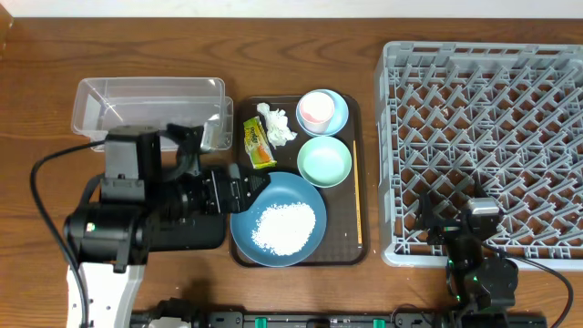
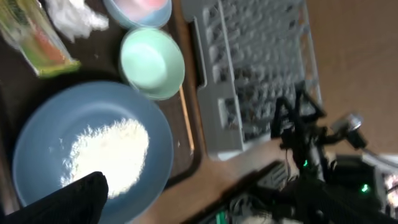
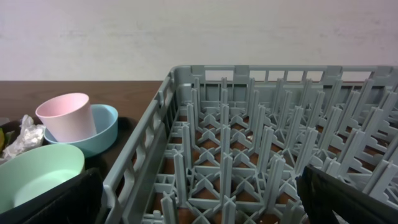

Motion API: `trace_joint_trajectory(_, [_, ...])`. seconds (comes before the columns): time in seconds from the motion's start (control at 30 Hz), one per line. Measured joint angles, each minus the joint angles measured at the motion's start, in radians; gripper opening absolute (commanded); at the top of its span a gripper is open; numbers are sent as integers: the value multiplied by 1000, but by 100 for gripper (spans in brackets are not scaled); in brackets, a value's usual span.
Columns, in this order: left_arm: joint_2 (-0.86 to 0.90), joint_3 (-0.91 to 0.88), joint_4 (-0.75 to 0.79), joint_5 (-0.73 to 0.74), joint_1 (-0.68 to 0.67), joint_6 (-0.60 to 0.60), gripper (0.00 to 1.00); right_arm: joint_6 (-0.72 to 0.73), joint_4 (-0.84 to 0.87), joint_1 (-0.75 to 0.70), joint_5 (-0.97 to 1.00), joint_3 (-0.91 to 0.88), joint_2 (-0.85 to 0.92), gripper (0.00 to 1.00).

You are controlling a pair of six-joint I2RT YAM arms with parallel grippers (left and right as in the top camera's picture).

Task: Sort waste into correct bins and load items into the dishwasher rack
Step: 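Move the left gripper over the blue plate of rice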

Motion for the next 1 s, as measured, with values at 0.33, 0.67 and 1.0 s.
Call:
trace_joint_trajectory(0.33, [64, 1, -124, -458, -393, -59, 98, 0, 0, 0, 0, 0, 0, 99])
trace_joint_trajectory(0.67, [219, 1, 68, -534, -564, -225, 98, 0, 0, 0, 0, 0, 0, 99])
trace_joint_trajectory(1.0, [452, 1, 84, -576, -616, -282, 100, 0, 0, 0, 0, 0, 0, 99])
